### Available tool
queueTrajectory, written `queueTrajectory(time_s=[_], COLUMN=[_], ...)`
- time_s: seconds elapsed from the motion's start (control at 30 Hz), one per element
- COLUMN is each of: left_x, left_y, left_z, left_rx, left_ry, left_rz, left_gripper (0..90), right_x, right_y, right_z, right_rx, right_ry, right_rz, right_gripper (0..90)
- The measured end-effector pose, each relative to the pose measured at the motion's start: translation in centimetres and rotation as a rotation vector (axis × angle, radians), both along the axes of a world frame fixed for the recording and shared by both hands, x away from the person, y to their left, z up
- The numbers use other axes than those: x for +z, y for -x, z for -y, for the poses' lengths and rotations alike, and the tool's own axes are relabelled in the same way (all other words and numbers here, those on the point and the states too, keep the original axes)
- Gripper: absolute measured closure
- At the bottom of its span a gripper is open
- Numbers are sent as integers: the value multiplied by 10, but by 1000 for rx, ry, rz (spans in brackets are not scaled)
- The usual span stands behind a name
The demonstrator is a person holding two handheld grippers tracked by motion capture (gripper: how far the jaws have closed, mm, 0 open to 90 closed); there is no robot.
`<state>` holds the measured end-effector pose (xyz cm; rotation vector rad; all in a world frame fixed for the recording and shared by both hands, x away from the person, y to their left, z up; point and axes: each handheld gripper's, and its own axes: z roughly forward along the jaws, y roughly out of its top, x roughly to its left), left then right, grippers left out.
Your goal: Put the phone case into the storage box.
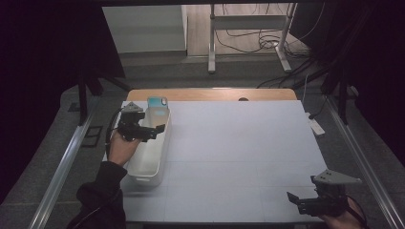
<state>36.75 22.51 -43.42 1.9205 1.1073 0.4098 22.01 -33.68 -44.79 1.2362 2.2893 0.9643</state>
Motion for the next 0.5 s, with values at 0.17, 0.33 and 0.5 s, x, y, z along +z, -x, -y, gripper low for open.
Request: queueTrajectory(time_s=[0.17,0.33,0.5], left_x=[-1,-3,-4], left_y=[5,11,15], left_z=[0,0,0], left_rx=[-12,-33,-37], left_ry=[26,58,59], left_rz=[5,9,14], left_gripper=[0,0,0], right_x=[0,0,0], right_y=[0,0,0], right_z=[0,0,0], right_rx=[0,-1,-1], right_ry=[0,-2,-2], right_rz=[2,4,4], right_gripper=[0,0,0])
